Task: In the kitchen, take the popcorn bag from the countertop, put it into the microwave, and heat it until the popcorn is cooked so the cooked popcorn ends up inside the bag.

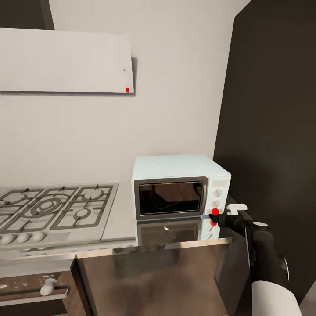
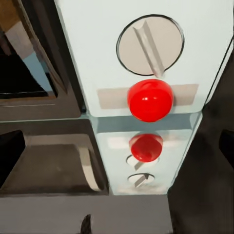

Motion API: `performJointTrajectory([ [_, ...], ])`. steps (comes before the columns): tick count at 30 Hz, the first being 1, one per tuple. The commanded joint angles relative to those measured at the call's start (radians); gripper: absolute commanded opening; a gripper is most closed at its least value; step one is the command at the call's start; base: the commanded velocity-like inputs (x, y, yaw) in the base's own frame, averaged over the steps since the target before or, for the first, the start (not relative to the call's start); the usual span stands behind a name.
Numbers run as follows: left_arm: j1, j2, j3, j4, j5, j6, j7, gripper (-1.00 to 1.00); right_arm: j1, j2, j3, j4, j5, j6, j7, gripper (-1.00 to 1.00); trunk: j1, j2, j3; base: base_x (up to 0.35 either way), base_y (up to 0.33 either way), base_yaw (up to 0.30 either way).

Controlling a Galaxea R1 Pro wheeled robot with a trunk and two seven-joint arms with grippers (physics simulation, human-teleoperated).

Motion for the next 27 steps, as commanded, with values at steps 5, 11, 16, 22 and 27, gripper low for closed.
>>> performJointTrajectory([
  [5,-0.001,0.000,-0.008,0.001,0.007,-0.003,0.001,1.00,-0.001,0.000,-0.005,0.001,0.009,-0.002,0.026,1.00,0.000,-0.001,-0.001,0.000,0.000,0.000],
  [11,-0.001,-0.001,-0.009,0.001,0.006,-0.003,0.001,1.00,-0.001,-0.001,-0.023,0.001,0.011,-0.007,0.020,1.00,0.000,-0.001,-0.001,0.000,0.000,0.000],
  [16,-0.001,-0.002,-0.009,0.001,0.006,-0.003,0.001,1.00,-0.001,-0.001,-0.099,0.001,0.009,-0.095,0.010,1.00,0.000,-0.001,-0.001,0.000,0.000,0.000],
  [22,-0.001,-0.002,-0.009,0.000,0.006,-0.003,0.001,1.00,-0.001,-0.001,-0.116,0.002,0.005,-0.122,0.010,-1.00,0.000,-0.001,-0.001,0.000,0.000,0.000],
  [27,-0.001,-0.001,-0.009,0.000,0.006,-0.003,0.001,1.00,-0.001,0.001,-0.116,0.003,0.005,-0.125,0.010,-1.00,0.000,-0.001,-0.001,0.000,0.000,0.000],
])
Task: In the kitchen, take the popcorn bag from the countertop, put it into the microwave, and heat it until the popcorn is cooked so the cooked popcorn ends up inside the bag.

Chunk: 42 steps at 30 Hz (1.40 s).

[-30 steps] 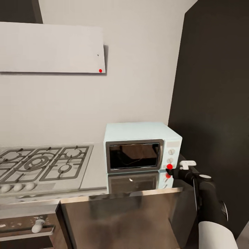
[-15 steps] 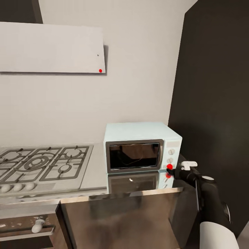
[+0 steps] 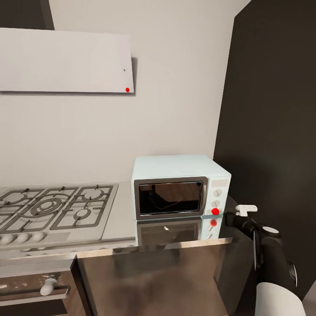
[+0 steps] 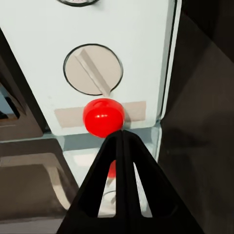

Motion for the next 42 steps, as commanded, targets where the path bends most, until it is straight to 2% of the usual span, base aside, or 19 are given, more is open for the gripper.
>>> performJointTrajectory([
  [1,-0.001,0.000,-0.009,0.001,0.007,-0.003,0.001,1.00,-0.001,0.002,-0.003,-0.002,0.009,0.001,0.009,-1.00,0.000,-0.001,-0.001,0.000,0.000,0.000],
  [3,-0.001,-0.001,-0.008,-0.001,0.007,-0.003,0.001,1.00,-0.001,0.007,-0.003,0.008,0.009,-0.016,0.008,-1.00,0.000,-0.001,-0.001,0.000,0.000,0.000],
  [7,-0.001,-0.001,-0.009,-0.001,0.007,-0.003,0.001,1.00,-0.001,0.008,-0.003,0.061,0.012,-0.102,0.000,-1.00,0.000,-0.001,-0.001,0.000,0.000,0.000],
  [10,-0.001,-0.001,-0.008,0.000,0.007,-0.003,0.001,1.00,-0.001,0.008,-0.003,0.072,0.011,-0.123,-0.027,-1.00,0.000,-0.001,-0.001,0.000,0.000,0.000],
  [16,-0.001,-0.001,-0.009,-0.001,0.007,-0.003,0.001,1.00,-0.001,0.010,-0.009,0.084,0.008,-0.151,-0.036,-1.00,0.000,-0.001,-0.001,0.000,0.000,0.000],
  [19,-0.001,-0.001,-0.007,-0.001,0.008,-0.003,0.001,1.00,-0.001,0.007,-0.018,0.149,0.009,-0.221,-0.038,-1.00,0.000,-0.001,-0.001,0.000,0.000,0.000],
  [22,-0.001,-0.001,-0.007,-0.001,0.009,-0.003,0.001,1.00,-0.001,0.007,-0.022,0.165,0.009,-0.253,-0.040,-1.00,0.000,-0.001,-0.001,0.000,0.000,0.000],
  [42,-0.001,0.004,-0.007,-0.001,0.009,-0.003,0.001,1.00,-0.001,0.004,-0.023,0.180,0.009,-0.261,-0.063,-1.00,0.000,-0.001,-0.001,0.111,0.000,0.000],
])
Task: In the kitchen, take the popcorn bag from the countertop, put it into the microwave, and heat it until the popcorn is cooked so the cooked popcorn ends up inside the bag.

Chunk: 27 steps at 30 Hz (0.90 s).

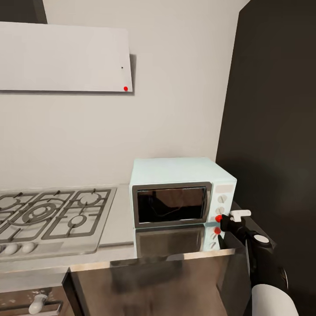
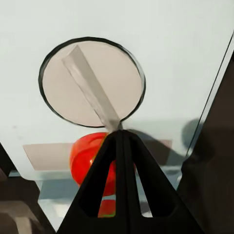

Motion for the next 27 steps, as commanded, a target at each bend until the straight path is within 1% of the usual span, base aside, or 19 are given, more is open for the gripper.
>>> performJointTrajectory([
  [1,-0.001,0.000,-0.009,0.002,0.008,-0.003,0.001,1.00,-0.001,0.001,-0.003,-0.001,0.003,0.005,0.011,-1.00,0.000,-0.001,-0.001,0.000,0.000,0.000],
  [4,-0.001,0.000,-0.009,0.002,0.008,-0.003,0.001,1.00,-0.001,0.001,-0.003,0.009,0.003,0.005,0.011,-1.00,0.000,-0.001,-0.001,0.000,0.000,0.000],
  [7,-0.001,0.000,-0.009,0.002,0.008,-0.003,0.001,1.00,-0.001,-0.001,-0.003,0.048,0.005,0.004,0.009,-1.00,0.000,-0.001,-0.001,0.000,0.000,0.000],
  [13,-0.001,0.000,-0.009,0.002,0.006,-0.003,-0.002,1.00,-0.001,-0.002,-0.003,0.054,0.007,0.003,-0.004,-1.00,0.000,-0.001,-0.001,-0.004,0.000,0.000],
  [27,-0.001,-0.002,-0.009,0.001,0.005,-0.003,-0.003,1.00,-0.001,-0.002,-0.001,0.036,0.008,0.001,-0.003,-1.00,0.000,-0.001,-0.001,-0.330,0.000,0.000],
])
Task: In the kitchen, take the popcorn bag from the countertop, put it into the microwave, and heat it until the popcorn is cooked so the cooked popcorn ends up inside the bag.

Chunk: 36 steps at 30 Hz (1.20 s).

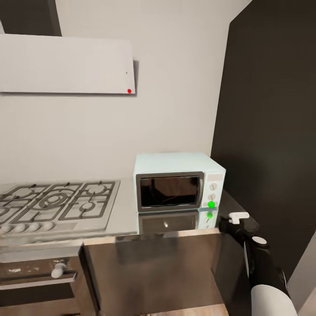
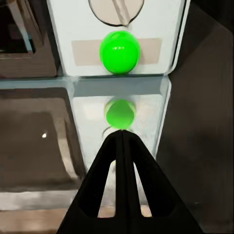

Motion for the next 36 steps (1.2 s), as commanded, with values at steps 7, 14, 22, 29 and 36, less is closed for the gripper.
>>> performJointTrajectory([
  [7,-0.001,0.000,-0.008,0.001,0.009,-0.003,0.002,1.00,-0.001,0.006,-0.004,-0.049,0.007,0.011,0.013,-1.00,-0.001,-0.001,-0.001,-0.344,0.000,0.000],
  [14,-0.001,0.001,-0.008,0.002,0.011,-0.003,0.002,1.00,-0.001,0.004,-0.005,0.035,0.011,0.020,0.011,-1.00,-0.001,-0.001,-0.001,-0.281,0.000,0.000],
  [22,-0.001,0.000,-0.008,0.002,0.012,-0.003,0.002,1.00,-0.001,-0.091,-0.005,0.543,0.114,-0.021,-0.117,-1.00,-0.001,-0.001,-0.001,-0.016,0.000,0.000],
  [29,-0.001,0.001,-0.008,0.003,0.013,-0.002,0.002,1.00,0.022,-0.222,-0.001,1.038,0.119,-0.196,-0.296,-1.00,-0.001,-0.001,-0.001,0.000,0.000,0.000],
  [36,-0.001,0.007,-0.008,0.005,0.012,0.002,0.002,1.00,0.373,-0.230,0.002,1.065,0.118,-0.258,-0.309,-1.00,-0.001,-0.001,-0.001,0.000,0.000,0.000],
])
